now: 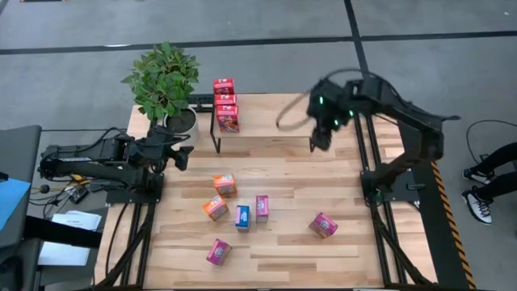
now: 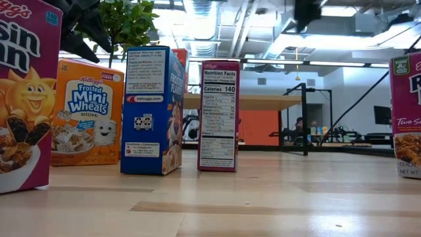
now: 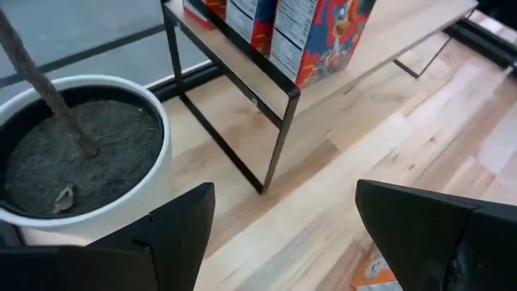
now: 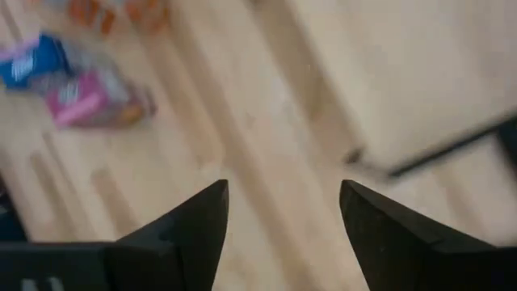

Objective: Stack cereal on shelf
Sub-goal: Put the right violet cereal box on the shelf

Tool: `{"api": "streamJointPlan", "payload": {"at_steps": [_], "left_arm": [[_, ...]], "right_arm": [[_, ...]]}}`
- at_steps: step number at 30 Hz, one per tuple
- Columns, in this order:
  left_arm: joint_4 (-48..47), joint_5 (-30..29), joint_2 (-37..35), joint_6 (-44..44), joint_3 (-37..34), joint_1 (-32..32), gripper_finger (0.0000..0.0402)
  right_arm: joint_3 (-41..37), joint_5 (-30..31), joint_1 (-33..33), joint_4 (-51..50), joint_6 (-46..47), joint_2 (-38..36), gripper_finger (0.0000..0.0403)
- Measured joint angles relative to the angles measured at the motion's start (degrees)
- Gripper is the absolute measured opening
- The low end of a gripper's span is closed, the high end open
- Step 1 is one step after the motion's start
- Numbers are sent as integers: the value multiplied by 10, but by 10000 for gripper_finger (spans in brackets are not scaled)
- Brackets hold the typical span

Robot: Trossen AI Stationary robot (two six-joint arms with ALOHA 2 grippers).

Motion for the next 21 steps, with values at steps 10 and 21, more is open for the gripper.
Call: {"api": "streamJointPlan", "payload": {"at_steps": [10,21], "left_arm": [[0,62,0,72,0,0,290],[0,81,0,144,0,0,290]], "right_arm": [[-113,42,276,-45,397,-36,265],[-187,-25,437,7,597,-2,266]]}}
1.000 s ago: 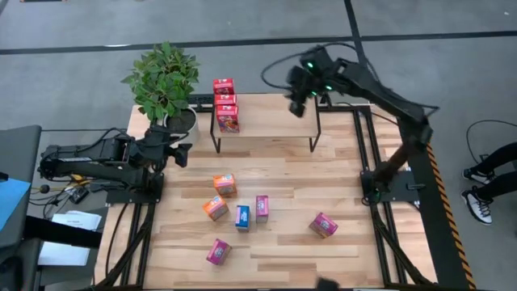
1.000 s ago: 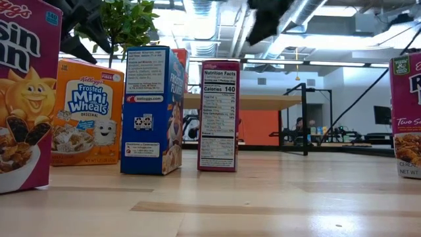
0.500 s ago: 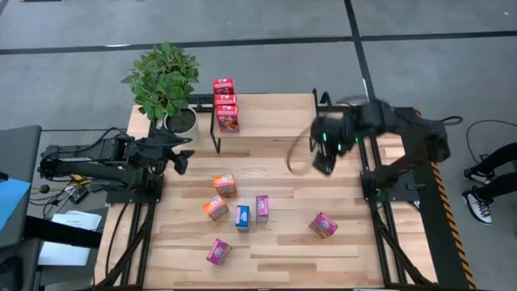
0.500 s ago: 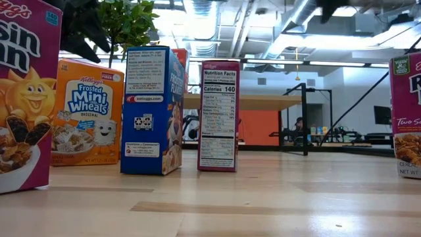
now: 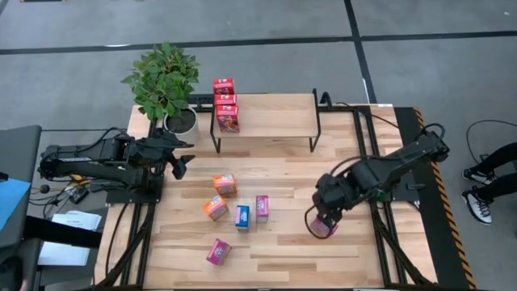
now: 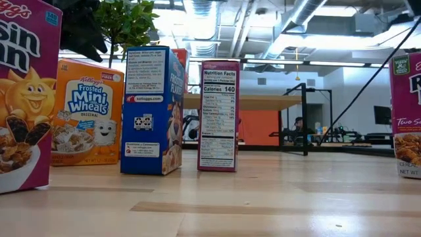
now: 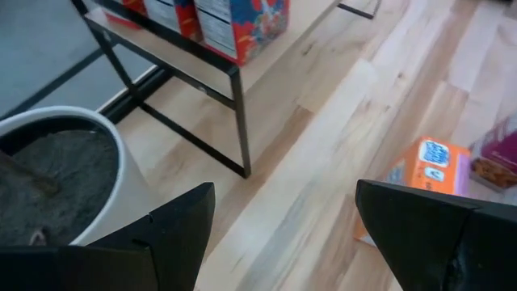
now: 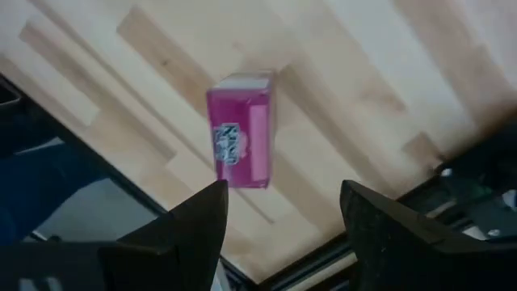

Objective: Stack cereal on shelf
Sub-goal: Put the right violet cereal box on the shelf

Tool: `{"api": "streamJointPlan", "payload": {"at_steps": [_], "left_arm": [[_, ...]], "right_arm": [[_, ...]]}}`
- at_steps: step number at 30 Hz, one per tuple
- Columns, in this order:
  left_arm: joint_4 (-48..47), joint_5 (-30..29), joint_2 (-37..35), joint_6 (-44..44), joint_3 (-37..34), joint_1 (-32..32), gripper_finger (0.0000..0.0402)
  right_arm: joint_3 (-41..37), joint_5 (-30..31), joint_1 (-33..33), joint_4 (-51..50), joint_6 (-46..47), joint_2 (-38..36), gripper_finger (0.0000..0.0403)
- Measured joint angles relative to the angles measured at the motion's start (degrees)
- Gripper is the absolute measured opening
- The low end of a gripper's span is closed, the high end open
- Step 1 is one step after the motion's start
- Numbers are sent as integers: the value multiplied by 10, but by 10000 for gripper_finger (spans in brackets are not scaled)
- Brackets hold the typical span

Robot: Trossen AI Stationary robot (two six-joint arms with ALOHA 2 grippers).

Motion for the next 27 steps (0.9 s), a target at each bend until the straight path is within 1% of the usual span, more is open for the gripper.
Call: {"api": "streamJointPlan", "payload": {"at_steps": [7,12,20,27], "left_arm": [[0,14,0,4,0,0,290],[0,20,0,4,0,0,290],[3,27,0,-12,-11,0,290],[4,31,0,-9,-13,0,290]], "right_arm": [[2,-7,31,48,36,16,266],[1,-7,39,49,38,34,266],[0,-11,35,58,-23,74,266],[0,1,26,39,-29,73,266]]}}
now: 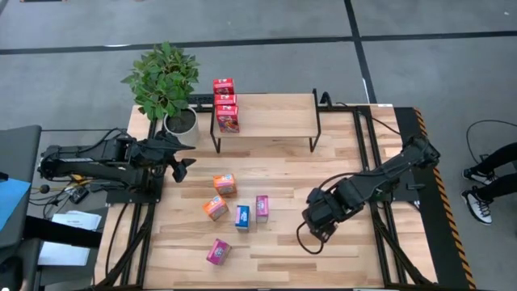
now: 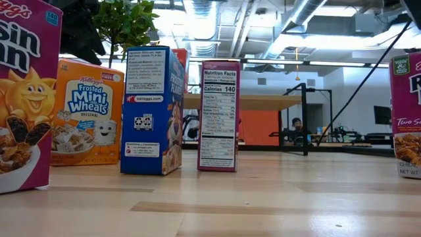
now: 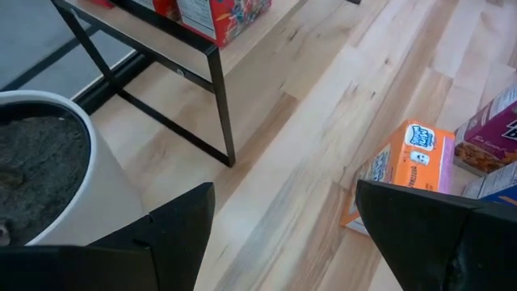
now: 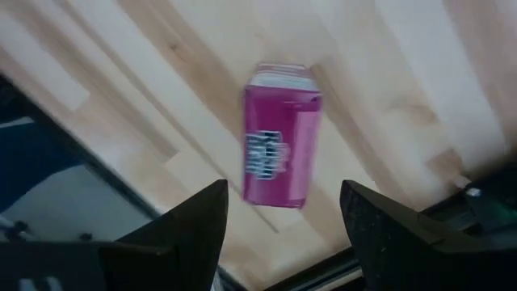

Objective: Stack cereal on shelf
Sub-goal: Put the right violet cereal box on the shelf

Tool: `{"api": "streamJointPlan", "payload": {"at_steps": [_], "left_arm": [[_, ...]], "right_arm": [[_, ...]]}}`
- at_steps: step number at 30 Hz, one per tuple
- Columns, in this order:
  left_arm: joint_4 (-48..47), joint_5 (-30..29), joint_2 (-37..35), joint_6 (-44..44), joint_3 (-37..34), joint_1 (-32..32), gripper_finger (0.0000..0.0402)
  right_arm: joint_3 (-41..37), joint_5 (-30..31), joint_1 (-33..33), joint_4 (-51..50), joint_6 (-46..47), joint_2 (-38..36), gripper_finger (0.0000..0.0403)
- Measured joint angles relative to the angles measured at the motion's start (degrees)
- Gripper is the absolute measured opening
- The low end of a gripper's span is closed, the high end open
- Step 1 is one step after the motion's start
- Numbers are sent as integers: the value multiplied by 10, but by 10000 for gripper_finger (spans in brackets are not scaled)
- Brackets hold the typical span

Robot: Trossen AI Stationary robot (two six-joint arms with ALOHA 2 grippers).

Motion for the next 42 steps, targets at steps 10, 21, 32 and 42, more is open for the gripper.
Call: {"api": "streamJointPlan", "payload": {"at_steps": [10,21,32,42], "left_arm": [[0,18,0,1,0,0,290],[14,23,0,-9,0,0,307],[66,43,-7,-6,0,0,321],[65,44,9,13,0,0,321]], "right_arm": [[0,4,-25,-24,-42,-4,266],[0,-10,-67,-26,-107,-16,266],[0,-41,-87,-28,-158,-16,266],[0,-56,-54,-13,-94,-15,266]]}}
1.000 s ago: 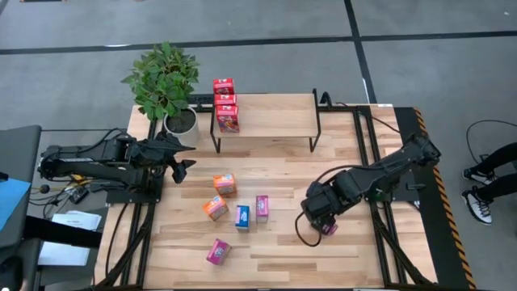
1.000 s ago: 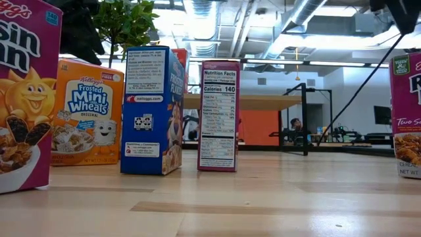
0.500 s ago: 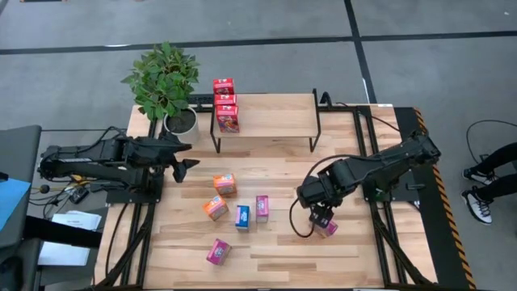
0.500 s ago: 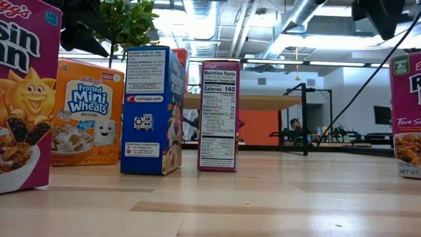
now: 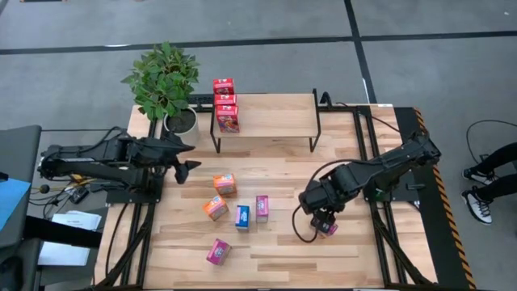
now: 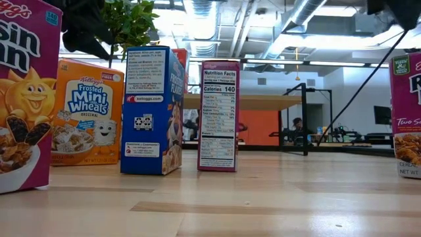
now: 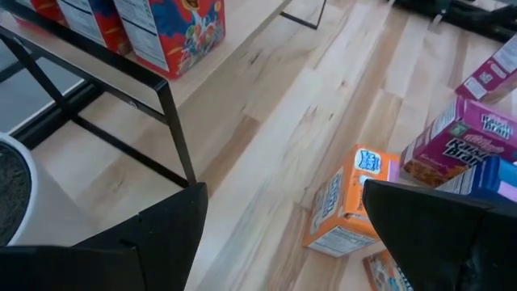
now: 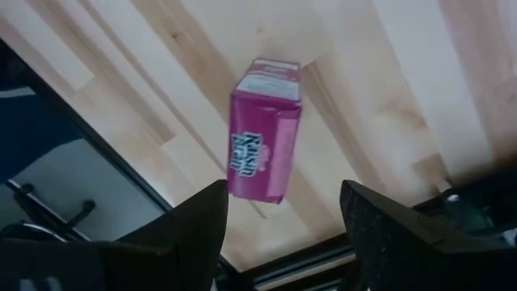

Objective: Stack cereal on shelf
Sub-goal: Put the right violet cereal box on the shelf

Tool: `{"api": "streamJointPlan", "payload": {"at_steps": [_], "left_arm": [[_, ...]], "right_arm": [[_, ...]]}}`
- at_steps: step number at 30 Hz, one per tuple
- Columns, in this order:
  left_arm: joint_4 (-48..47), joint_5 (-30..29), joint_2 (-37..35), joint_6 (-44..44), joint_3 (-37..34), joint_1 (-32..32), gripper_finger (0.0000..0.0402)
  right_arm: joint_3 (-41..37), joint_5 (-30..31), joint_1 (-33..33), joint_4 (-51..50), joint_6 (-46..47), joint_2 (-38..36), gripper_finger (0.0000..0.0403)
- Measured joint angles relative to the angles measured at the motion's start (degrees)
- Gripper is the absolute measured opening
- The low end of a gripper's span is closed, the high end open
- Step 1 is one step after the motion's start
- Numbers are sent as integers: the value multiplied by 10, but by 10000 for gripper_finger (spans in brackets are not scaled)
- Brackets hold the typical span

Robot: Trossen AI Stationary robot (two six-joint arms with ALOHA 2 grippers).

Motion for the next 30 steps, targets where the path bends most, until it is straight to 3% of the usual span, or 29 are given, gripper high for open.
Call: {"api": "streamJointPlan", "payload": {"at_steps": [14,30], "left_arm": [[-1,-1,18,9,0,0,321],[-1,-8,17,14,0,0,321]], "right_arm": [[-77,17,69,119,111,5,266],[-123,24,68,179,100,3,266]]}}
